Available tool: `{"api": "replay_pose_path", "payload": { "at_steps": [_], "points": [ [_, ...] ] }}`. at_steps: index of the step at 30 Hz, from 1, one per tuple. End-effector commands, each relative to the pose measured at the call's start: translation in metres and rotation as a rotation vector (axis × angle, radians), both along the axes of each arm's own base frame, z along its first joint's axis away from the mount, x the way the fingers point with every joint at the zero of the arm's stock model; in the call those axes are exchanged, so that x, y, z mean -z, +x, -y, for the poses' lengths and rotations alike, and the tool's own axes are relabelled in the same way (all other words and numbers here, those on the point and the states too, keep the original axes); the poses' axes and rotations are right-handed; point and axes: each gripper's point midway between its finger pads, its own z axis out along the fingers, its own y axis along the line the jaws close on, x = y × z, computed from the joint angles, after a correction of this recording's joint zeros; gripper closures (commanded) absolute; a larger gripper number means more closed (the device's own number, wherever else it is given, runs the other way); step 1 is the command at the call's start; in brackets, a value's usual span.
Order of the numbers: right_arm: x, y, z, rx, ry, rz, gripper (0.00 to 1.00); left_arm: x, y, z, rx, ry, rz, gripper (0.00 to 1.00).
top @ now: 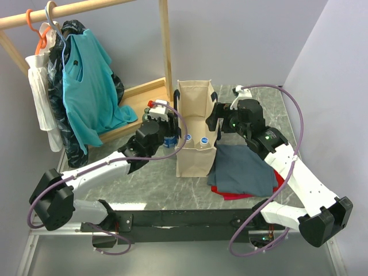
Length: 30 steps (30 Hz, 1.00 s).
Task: Take the beverage out of the canvas bag
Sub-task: Place the drink at the center of the board.
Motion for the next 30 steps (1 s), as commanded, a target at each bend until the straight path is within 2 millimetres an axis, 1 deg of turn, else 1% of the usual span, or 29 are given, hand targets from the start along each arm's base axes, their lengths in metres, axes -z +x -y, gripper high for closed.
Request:
{"api": "replay_pose_path", "payload": {
  "at_steps": [1,6,15,16,20,21,22,27,28,29,30],
  "points": [
    [-0.008,0.001,0.001,-0.004,0.011,0.035,0.00,-0.046,-0.001,0.002,-0.002,-0.097,0.088,0.44],
    [-0.008,0.002,0.001,-0.002,0.011,0.033,0.00,-0.054,-0.004,-0.003,-0.008,-0.107,0.102,0.42],
    [-0.009,0.000,0.001,-0.007,0.012,0.036,0.00,-0.061,-0.008,-0.009,-0.019,-0.112,0.108,0.39],
    [-0.011,0.001,0.001,-0.007,0.014,0.040,0.00,-0.064,-0.008,-0.010,-0.019,-0.117,0.110,0.37],
    [-0.011,0.000,0.001,-0.007,0.015,0.042,0.00,-0.067,-0.010,-0.010,-0.015,-0.123,0.110,0.33],
    [-0.011,0.000,0.002,-0.005,0.015,0.042,0.00,-0.069,-0.010,-0.010,-0.011,-0.124,0.111,0.31],
    [-0.012,0.000,0.002,-0.003,0.016,0.043,0.00,-0.070,-0.011,-0.010,-0.008,-0.126,0.109,0.25],
    [-0.013,-0.002,0.003,0.000,0.015,0.048,0.00,-0.079,-0.016,-0.002,0.048,-0.108,0.092,0.10],
    [-0.013,-0.002,0.004,0.000,0.015,0.048,0.00,-0.082,-0.017,-0.001,0.056,-0.108,0.090,0.05],
    [-0.014,-0.003,0.004,0.001,0.018,0.051,0.00,-0.084,-0.017,0.000,0.064,-0.102,0.086,0.03],
    [-0.014,-0.003,0.004,0.000,0.017,0.051,0.00,-0.092,-0.019,0.004,0.086,-0.109,0.092,0.02]
  ]
}}
